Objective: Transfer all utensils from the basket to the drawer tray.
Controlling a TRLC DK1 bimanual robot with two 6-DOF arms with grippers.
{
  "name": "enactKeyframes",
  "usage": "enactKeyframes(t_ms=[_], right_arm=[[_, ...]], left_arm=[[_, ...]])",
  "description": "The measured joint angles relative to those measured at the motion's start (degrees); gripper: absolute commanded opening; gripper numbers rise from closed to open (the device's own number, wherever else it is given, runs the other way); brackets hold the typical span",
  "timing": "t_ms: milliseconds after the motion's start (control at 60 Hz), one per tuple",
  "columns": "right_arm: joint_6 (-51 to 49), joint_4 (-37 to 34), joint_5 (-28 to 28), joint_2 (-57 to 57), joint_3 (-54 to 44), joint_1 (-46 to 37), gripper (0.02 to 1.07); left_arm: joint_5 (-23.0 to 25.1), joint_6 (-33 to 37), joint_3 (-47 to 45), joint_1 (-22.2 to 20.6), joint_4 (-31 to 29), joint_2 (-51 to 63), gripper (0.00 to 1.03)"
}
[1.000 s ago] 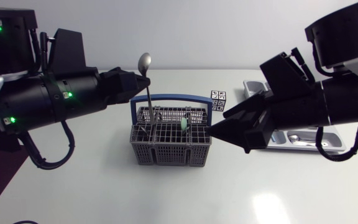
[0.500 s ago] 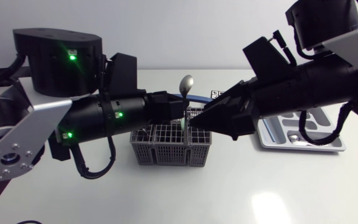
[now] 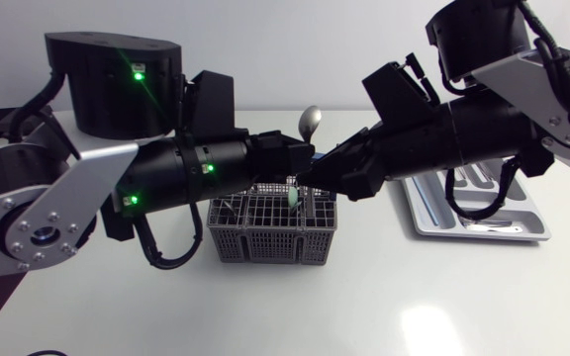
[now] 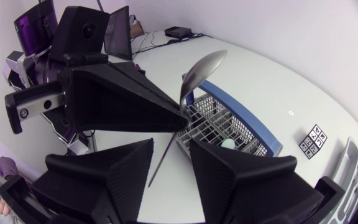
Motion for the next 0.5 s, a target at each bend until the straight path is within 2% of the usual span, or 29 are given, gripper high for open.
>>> enactKeyframes(t_ms=[150,333,417,500], right_arm=[[0.02,0.24,0.24,0.55,0.0,0.0,0.08],[0.04,0.77,0.66,1.42,0.0,-0.35,0.08],[0.24,1.18,0.68,1.57,0.0,-0.66,0.08],[0.24,1.44,0.94,1.57,0.0,-0.76,0.08]], left_arm=[[-0.04,0.0,0.0,0.07,0.72,0.22,0.04],[-0.07,-0.28,-0.04,0.79,1.62,0.66,0.04],[-0.04,-1.86,-0.33,1.14,2.84,0.74,0.13],[-0.04,-2.8,-0.5,1.38,3.58,0.74,0.13]])
